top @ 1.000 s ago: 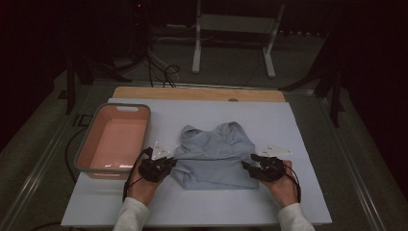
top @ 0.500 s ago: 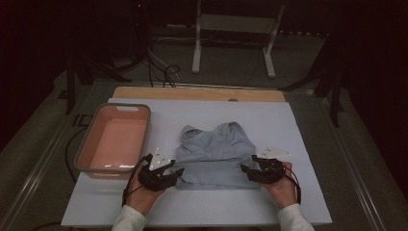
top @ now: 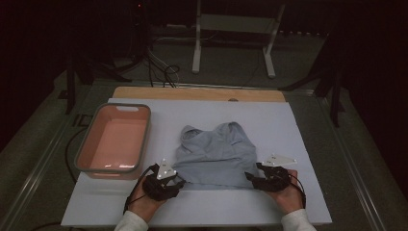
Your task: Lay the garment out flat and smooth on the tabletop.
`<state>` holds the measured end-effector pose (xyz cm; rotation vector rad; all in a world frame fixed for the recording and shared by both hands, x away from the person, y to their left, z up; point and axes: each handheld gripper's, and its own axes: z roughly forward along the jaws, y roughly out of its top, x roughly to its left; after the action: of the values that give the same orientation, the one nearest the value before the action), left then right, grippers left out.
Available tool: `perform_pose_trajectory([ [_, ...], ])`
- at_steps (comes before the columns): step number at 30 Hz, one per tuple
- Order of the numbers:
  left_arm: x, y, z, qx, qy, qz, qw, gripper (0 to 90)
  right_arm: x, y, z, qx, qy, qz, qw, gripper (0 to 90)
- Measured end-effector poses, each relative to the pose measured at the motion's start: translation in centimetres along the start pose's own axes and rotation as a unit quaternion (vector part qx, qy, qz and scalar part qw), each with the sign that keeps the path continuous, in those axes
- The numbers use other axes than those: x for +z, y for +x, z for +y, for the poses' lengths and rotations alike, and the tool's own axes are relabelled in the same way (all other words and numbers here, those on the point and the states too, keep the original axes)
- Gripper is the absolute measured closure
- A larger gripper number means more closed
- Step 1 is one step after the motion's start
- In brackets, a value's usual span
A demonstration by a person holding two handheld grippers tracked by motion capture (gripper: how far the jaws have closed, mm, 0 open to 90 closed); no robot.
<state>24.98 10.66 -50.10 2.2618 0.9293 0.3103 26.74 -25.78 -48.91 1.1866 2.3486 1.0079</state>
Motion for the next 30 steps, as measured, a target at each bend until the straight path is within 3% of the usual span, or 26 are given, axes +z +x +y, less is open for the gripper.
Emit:
perform_pose_trajectory([
  [4,0.9,-0.2,0.0,0.014,0.023,0.017,0.9995,60.0,-0.3,0.3,-0.5,-0.004,0.006,0.003,1.0000,38.7],
  [7,0.9,-0.1,-0.1,0.018,0.026,0.029,0.9991,70.2,-0.3,0.5,-0.9,-0.009,0.015,0.007,0.9998,37.7],
  [11,0.4,0.5,-0.3,0.002,0.017,0.022,0.9996,87.2,-0.4,0.7,-1.2,-0.016,0.023,0.010,0.9996,37.1],
  [21,-1.5,1.1,-0.5,-0.023,-0.005,0.026,0.9994,89.0,-0.1,1.3,-1.7,-0.043,0.051,-0.005,0.9978,37.2],
  [26,-1.8,1.2,-0.8,-0.033,-0.005,0.030,0.9990,88.9,0.3,1.3,-2.0,-0.065,0.077,-0.026,0.9946,50.8],
  [28,-1.8,1.1,-0.8,-0.034,-0.005,0.030,0.9990,88.7,0.3,1.3,-2.0,-0.066,0.075,-0.016,0.9949,67.1],
  [30,-1.8,1.0,-0.7,-0.033,-0.009,0.027,0.9991,88.1,0.2,1.2,-1.9,-0.070,0.078,-0.021,0.9943,79.7],
])
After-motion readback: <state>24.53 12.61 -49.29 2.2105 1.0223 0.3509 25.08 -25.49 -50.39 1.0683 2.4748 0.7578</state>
